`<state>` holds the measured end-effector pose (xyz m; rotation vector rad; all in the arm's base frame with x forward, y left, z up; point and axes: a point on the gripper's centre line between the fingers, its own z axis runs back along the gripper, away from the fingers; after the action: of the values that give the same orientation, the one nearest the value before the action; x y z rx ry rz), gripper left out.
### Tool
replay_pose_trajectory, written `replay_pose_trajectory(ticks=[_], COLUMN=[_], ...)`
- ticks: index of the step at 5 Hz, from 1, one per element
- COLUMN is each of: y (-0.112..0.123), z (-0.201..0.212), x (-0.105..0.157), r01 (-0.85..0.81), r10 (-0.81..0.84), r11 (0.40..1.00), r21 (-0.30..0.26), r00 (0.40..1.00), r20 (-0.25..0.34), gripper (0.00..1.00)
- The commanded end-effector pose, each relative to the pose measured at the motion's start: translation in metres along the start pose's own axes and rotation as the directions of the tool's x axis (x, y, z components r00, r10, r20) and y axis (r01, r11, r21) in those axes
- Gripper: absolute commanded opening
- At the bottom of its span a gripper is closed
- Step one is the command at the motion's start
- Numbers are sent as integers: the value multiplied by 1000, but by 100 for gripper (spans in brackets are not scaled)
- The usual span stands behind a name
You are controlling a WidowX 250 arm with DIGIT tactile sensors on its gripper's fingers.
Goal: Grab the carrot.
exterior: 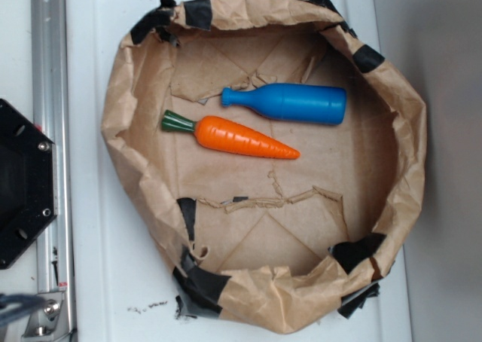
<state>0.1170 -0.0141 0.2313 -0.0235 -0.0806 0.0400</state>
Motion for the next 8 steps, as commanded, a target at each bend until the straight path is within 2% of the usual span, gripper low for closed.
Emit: replay_pose_trajectory(ticks=[1,2,3,4,5,6,7,8], y=[35,42,44,32,16,9,8,3], z=[-60,-104,-145,-177,-192,-211,-226,-229], x=[96,132,140,139,125,112,113,120], r01=[-31,32,60,106,182,220,241,223], r10=[27,-32,-60,-107,-187,-221,-235,-216], r11=[999,999,998,994,982,975,970,974], r21=[42,5,3,-16,-58,-25,25,41], r00=[997,994,998,994,979,967,963,967], r20=[79,101,33,-26,-83,-130,-135,-134], gripper=[100,100,100,100,100,100,100,0])
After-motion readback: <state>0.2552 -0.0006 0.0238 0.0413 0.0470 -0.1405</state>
